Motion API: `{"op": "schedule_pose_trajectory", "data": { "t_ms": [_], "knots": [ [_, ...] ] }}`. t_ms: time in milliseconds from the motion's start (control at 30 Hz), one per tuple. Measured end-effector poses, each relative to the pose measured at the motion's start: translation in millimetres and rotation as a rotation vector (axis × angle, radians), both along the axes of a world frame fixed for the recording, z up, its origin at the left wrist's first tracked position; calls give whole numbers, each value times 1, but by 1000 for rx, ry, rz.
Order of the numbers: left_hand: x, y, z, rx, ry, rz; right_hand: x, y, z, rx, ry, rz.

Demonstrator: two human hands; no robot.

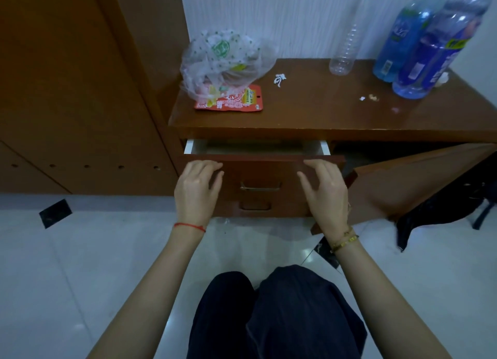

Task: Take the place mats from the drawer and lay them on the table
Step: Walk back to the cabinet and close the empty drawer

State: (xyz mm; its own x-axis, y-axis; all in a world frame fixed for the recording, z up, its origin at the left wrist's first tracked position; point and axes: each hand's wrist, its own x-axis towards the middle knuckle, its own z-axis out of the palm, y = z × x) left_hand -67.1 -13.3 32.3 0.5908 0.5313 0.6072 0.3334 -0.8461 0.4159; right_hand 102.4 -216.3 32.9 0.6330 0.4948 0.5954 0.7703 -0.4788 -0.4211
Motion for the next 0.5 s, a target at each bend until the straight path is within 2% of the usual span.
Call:
{"op": "schedule_pose_trajectory", "data": {
  "t_ms": [167, 500],
  "knots": [
    [-7, -6, -27, -139, 94, -66, -12, 0, -21, -20, 99, 40],
    [23, 14, -12, -227, 200, -69, 7, 26, -23, -147, 258, 104]
  ]
}}
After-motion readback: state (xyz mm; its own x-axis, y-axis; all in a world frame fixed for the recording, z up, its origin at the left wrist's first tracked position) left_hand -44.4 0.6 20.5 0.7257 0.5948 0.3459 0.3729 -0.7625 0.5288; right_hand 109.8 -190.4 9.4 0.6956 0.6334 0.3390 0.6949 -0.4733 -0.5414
